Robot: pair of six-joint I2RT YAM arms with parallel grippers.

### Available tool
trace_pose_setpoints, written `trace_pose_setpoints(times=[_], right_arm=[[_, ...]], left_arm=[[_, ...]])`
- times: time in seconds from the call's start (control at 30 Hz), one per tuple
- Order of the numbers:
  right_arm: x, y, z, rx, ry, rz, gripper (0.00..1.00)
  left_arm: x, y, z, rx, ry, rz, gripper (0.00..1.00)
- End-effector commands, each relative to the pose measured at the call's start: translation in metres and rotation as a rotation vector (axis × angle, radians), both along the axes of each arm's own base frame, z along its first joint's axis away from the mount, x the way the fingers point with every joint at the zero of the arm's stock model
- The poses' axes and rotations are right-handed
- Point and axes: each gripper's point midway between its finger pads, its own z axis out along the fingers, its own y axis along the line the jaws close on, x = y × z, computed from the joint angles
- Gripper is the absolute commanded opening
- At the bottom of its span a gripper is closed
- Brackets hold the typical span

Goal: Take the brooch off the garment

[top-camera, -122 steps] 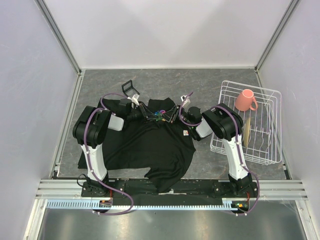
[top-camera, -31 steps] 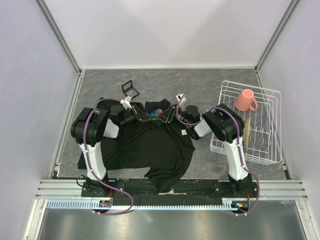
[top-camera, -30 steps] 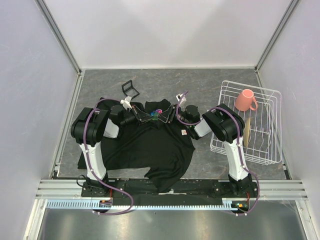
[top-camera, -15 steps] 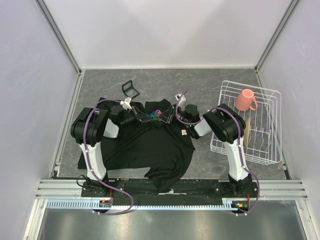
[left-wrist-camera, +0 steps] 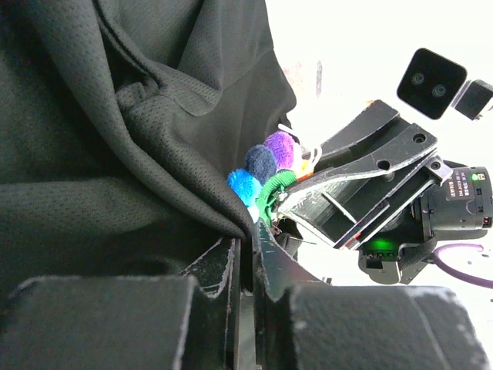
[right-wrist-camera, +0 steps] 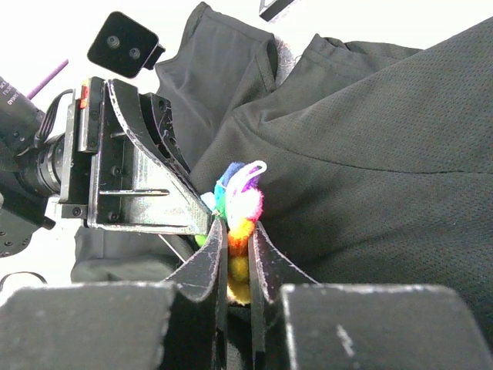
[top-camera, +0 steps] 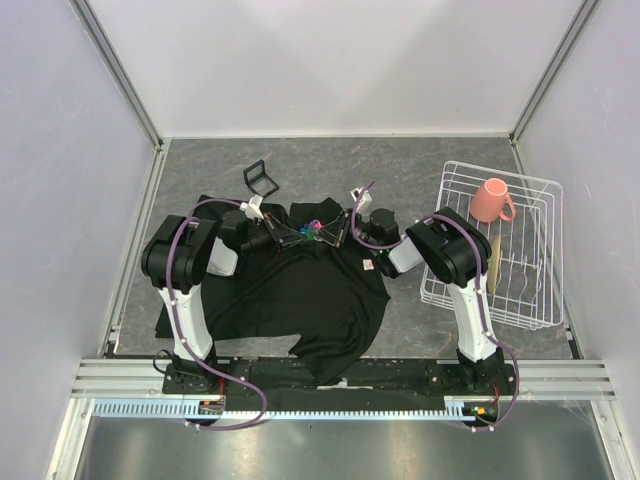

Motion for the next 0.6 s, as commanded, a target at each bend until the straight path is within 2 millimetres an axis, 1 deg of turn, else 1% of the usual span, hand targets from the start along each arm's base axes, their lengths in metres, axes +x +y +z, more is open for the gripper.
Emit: trace_pose_setpoints(times=[0.0, 0.03, 0.07, 0.1, 0.13, 0.17, 0.2, 0.23, 0.27, 0.33, 0.5, 0.53, 0.57], right_arm=[[0.008, 0.002, 0.028, 0.044, -0.086, -0.003, 0.11], [0.007, 0.001, 0.030, 0.047, -0.095, -0.001, 0.11], [0.007, 0.003, 0.034, 0.054, -0.106, 0.005, 0.14], [0.006, 0.003, 0.036, 0.050, -0.113, 0.009, 0.17], [0.009, 0.001, 0.035, 0.031, -0.132, 0.000, 0.23], [0.009, -0.001, 0.034, 0.006, -0.124, -0.008, 0.34], [0.010, -0.003, 0.032, -0.018, -0.129, -0.016, 0.39], [0.013, -0.006, 0.030, -0.055, -0.152, -0.029, 0.42], [0.013, -0.008, 0.029, -0.088, -0.145, -0.034, 0.44], [0.013, -0.011, 0.027, -0.125, -0.149, -0.046, 0.44], [0.012, -0.019, 0.025, -0.211, -0.173, -0.066, 0.44], [0.012, -0.019, 0.027, -0.222, -0.183, -0.069, 0.42], [0.010, -0.020, 0.023, -0.245, -0.171, -0.066, 0.34]], left_arm=[[0.003, -0.004, 0.027, 0.014, -0.103, -0.032, 0.11], [0.003, -0.003, 0.026, 0.026, -0.092, -0.026, 0.14], [0.003, -0.002, 0.028, 0.043, -0.074, -0.023, 0.17], [0.003, -0.001, 0.026, 0.067, -0.072, -0.022, 0.23], [0.005, 0.001, 0.024, 0.090, -0.061, -0.007, 0.26], [0.003, 0.004, 0.017, 0.117, -0.014, -0.001, 0.29], [0.005, 0.005, 0.019, 0.138, -0.028, 0.005, 0.34], [0.005, 0.005, 0.020, 0.146, -0.028, 0.007, 0.36], [0.005, 0.006, 0.019, 0.150, -0.025, 0.010, 0.43], [0.003, 0.005, 0.021, 0.152, -0.025, 0.007, 0.45], [0.004, 0.009, 0.024, 0.175, -0.022, 0.025, 0.45], [0.002, 0.011, 0.023, 0.185, -0.012, 0.030, 0.45], [0.001, 0.012, 0.022, 0.194, -0.001, 0.035, 0.45]])
